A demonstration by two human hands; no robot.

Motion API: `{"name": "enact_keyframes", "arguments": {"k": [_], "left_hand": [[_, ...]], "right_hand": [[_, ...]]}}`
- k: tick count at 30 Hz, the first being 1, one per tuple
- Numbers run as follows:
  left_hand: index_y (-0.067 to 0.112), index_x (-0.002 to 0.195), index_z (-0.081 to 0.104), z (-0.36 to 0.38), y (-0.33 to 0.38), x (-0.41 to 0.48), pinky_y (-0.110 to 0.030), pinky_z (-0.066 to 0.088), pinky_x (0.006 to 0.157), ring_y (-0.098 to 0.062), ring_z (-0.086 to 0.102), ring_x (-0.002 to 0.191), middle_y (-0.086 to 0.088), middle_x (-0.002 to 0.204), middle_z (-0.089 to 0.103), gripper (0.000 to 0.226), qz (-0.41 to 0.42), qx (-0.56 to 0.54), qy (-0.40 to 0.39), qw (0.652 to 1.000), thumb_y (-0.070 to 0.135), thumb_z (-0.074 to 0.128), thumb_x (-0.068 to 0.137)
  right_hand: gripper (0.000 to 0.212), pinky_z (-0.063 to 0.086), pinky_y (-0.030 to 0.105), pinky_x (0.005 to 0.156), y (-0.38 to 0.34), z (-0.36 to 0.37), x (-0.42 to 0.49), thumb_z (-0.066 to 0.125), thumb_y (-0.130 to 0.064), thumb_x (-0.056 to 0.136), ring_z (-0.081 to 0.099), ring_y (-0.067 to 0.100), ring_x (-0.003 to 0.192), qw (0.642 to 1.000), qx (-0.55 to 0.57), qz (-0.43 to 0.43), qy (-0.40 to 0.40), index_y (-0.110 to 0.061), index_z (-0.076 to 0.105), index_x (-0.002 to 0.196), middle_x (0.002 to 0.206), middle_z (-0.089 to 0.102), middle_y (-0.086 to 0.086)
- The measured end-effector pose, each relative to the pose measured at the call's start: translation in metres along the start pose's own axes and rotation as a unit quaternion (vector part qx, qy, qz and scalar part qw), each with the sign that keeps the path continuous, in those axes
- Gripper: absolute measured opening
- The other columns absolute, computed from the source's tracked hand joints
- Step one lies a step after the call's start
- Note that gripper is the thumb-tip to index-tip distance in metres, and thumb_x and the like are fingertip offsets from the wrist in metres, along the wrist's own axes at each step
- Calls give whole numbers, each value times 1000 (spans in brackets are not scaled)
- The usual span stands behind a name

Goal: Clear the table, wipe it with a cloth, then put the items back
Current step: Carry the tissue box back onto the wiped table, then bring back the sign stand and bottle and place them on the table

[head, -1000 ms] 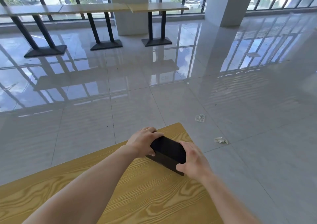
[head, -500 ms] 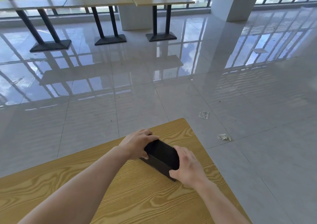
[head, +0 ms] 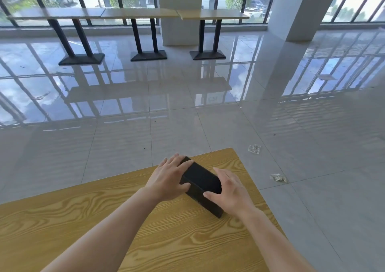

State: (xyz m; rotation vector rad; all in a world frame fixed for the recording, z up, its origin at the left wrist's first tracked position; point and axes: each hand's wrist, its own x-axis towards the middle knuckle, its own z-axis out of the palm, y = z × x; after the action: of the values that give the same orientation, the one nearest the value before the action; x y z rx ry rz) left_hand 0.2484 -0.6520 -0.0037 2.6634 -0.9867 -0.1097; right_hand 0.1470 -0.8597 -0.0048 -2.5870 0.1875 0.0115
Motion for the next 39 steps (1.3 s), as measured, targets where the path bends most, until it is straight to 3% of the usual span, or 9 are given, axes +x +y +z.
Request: {"name": "enact_keyframes", "arguments": {"k": [15,27,39], "left_hand": [[31,153,26,-65,-68,-175,-44,11,124,-21,11,153,-3,162,24,73,-132,44,88,986,51,58,91],[32,154,23,-122,-163,-412,-45,9,124,-20,4,153,-3,164,18,73,-232,76,114,963,52,55,92],[32,154,23,-163,-242,-618,-45,10,124,-20,5,153,-3,164,18,70,-372,81,144,913,50,53,94]], "right_hand": [[80,34,33,111,-152,33,-31,67,-49,88,35,19,138,986,-51,-158,-21,-21,31,153,147,43,-5],[76,33,31,111,-359,134,-113,66,-46,89,38,19,139,963,-62,-258,-51,-21,33,153,148,46,-2],[73,35,32,108,-542,241,-189,66,-47,89,41,19,136,931,-38,-350,-100,-22,37,151,147,48,-1]]}}
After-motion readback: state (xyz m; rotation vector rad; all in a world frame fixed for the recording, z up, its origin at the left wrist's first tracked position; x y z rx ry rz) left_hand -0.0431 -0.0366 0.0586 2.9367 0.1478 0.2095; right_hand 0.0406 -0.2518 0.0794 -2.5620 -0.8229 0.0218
